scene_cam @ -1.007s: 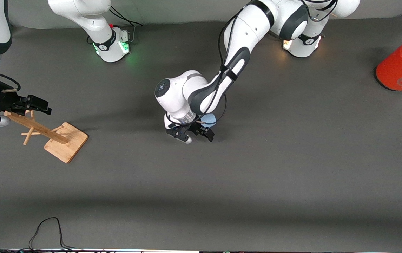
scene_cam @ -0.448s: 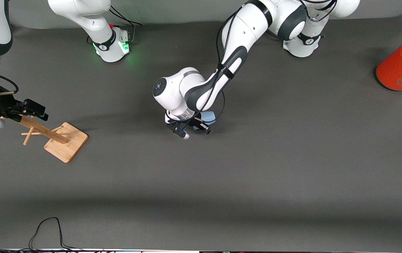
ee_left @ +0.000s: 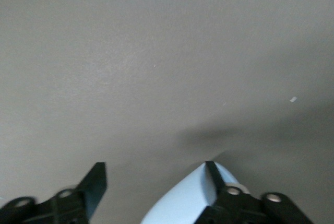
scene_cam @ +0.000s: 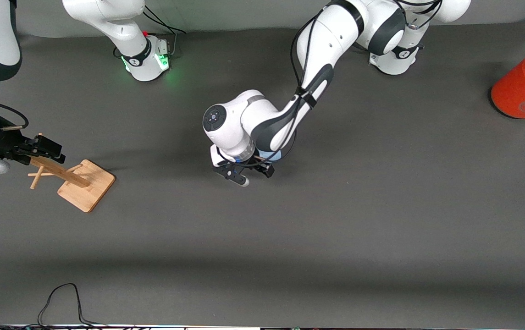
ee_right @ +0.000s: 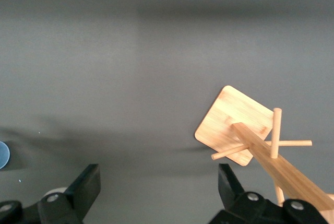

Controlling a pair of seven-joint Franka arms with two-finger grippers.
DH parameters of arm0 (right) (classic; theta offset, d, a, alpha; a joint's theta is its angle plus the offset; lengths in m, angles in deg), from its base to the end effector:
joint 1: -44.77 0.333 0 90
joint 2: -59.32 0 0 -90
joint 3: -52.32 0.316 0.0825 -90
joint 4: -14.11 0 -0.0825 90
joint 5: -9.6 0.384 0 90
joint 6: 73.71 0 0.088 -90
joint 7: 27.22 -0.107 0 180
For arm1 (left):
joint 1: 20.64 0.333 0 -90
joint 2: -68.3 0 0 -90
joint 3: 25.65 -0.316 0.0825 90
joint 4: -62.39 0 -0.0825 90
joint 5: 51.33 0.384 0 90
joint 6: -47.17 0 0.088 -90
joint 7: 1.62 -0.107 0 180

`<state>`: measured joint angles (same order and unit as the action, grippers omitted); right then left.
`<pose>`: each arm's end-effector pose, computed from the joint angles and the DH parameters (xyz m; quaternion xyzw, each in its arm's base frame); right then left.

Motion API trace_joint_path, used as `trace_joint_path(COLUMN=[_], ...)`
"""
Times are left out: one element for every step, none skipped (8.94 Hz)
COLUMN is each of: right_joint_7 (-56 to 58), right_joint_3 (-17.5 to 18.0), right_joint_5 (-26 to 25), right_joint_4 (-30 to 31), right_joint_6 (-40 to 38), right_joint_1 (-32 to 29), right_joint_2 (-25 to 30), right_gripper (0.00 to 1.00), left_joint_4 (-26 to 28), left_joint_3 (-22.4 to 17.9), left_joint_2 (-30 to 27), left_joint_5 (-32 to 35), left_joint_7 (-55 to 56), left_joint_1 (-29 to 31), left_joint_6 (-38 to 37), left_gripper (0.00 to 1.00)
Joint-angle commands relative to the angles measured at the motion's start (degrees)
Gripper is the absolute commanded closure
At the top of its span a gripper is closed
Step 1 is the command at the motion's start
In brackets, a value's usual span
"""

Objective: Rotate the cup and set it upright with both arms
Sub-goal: 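Rotate the blue cup with the left gripper, opening turning upward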

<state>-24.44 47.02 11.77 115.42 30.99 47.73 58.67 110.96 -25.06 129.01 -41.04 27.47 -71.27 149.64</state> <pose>0.5715 -0.0201 0.5466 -0.9996 0.0005 -0.0247 0.0168 0.5035 -0.5969 0.2512 -0.9719 0.2127 -0.0074 0.1006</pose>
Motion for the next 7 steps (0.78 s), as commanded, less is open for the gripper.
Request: trace_joint_path(right_joint_7=[0.6,0.7,0.6,0.3,-1.4,-1.5,-1.5], right_joint_3=[-0.2,-0.1,-0.1,-0.2,-0.1,-0.1,-0.1], right_joint_5=[-0.2,-2.2,-2.3,-2.3,-2.3,-2.3,-2.3], right_joint_4=[0.2,-0.1,0.0,0.2,0.0,0.0,-0.1], right_joint_6=[0.9,0.9,0.3,-0.4,-0.5,-0.6,-0.7], right_joint_1=[0.6,0.8,1.0,2.0,2.1,2.2,2.2], right_joint_2=[0.3,0.1,0.5,1.0,1.0,1.0,0.9], right_gripper=[0.0,0.0,0.0,0.0,0.0,0.0,0.0], left_joint_4=[0.3,0.7,1.8,3.1,3.5,3.4,3.0], left_joint_3=[0.2,0.9,0.9,0.9,0.9,0.6,0.4], left_joint_2=[0.3,0.6,0.9,1.2,1.2,1.0,0.8], left_joint_5=[-1.2,-1.2,-1.0,-0.1,0.2,0.2,0.2], left_joint_7=[4.0,4.0,3.4,1.5,-2.2,-7.2,-10.1], left_joint_1=[-0.7,-0.9,-1.9,-2.3,-2.7,-2.6,-2.4], left_joint_6=[1.2,0.7,0.5,0.3,-1.3,-4.2,-6.3], left_gripper=[0.0,0.0,0.0,0.02,0.08,0.29,0.48])
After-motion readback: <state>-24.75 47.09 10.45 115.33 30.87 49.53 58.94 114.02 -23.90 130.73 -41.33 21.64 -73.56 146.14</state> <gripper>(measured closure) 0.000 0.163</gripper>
